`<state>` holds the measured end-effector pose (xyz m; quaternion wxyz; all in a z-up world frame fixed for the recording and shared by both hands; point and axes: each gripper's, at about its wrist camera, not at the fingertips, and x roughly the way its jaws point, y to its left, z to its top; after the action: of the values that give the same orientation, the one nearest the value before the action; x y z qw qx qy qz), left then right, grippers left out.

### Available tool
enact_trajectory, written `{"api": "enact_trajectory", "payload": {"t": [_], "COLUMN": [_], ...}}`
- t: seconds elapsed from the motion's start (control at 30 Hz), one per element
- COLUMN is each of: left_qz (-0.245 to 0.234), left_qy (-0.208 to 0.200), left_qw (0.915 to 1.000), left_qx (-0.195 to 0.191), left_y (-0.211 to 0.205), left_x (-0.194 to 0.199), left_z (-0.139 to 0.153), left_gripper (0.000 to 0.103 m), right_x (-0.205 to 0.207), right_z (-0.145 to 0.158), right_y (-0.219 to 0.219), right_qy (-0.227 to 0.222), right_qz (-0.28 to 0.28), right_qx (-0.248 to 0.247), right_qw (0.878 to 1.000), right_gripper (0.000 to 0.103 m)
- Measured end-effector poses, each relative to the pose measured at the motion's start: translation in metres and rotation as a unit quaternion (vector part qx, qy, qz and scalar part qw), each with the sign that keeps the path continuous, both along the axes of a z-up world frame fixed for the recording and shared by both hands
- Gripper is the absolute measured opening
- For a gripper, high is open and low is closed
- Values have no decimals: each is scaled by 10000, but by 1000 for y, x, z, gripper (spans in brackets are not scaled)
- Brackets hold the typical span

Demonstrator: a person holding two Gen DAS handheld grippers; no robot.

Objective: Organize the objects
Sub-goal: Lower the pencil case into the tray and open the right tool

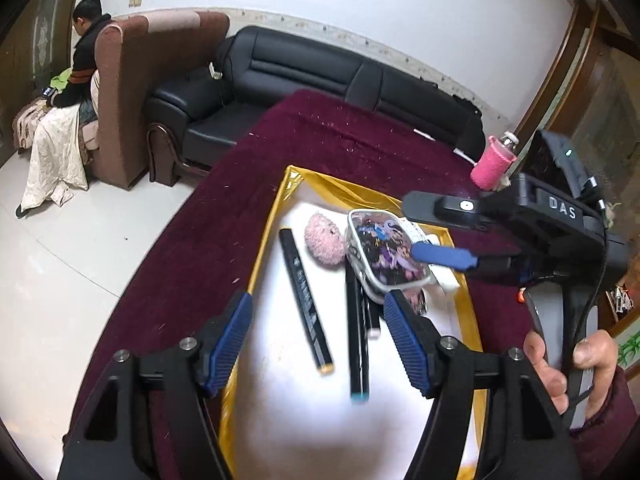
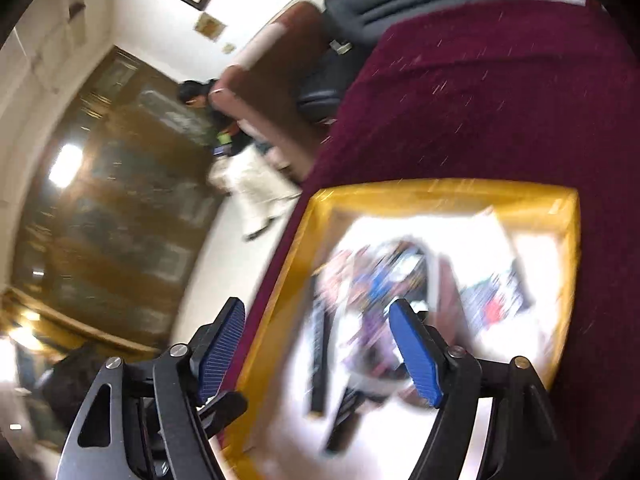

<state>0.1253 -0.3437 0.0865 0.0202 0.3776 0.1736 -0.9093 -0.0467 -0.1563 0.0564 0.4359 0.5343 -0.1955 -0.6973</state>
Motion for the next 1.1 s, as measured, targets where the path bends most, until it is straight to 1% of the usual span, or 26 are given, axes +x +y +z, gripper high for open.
{"api": "enact_trajectory", "payload": {"t": [0.1,0.17,0.23,0.27,0.33,0.47,0.53,0.57,0.63,0.73,0.83,0.93,1.0,1.1], "left_qz": [34,112,173,188,214,286,267,233,198,178,151,95,84,52], "left_qy": [115,112,71,54,76,218,252,270,275,250,231,249,261,240], "left_qw": [9999,9999,9998,9997,9996,9993,9992,9993,9994,9995,9996,9996,9995,9994], "left_qx": [-57,-43,78,158,163,-89,-128,-103,-64,-83,-53,-119,-179,-240], "left_y": [-6,-10,-18,-22,-26,-27,-25,-25,-24,-22,-20,-14,-9,0], "left_x": [26,39,48,52,58,68,71,72,72,73,74,73,73,72], "left_z": [4,3,0,-2,-3,2,3,3,2,0,-1,-1,-1,0], "left_gripper": [69,70,71,71,71,71,71,71,71,71,71,74,75,77], "right_x": [13,18,23,25,28,32,30,27,19,7,4,11,19,30], "right_z": [-9,-20,-32,-36,-41,-43,-44,-46,-42,-44,-42,-33,-21,-1], "right_y": [-3,-8,-15,-18,-26,-40,-50,-55,-62,-72,-76,-63,-48,-16], "right_qy": [-400,-644,-786,-782,-721,-565,-553,-578,-476,-555,-480,-456,-287,105], "right_qz": [277,361,359,354,294,45,-36,-65,-111,-69,3,64,74,-47], "right_qx": [-269,-244,-105,-3,273,745,939,954,946,809,763,628,533,462], "right_qw": [9985,9970,9962,9963,9966,9956,9940,9937,9943,9951,9959,9970,9981,9989], "right_gripper": [89,90,91,91,91,91,91,92,93,93,93,93,93,94]}}
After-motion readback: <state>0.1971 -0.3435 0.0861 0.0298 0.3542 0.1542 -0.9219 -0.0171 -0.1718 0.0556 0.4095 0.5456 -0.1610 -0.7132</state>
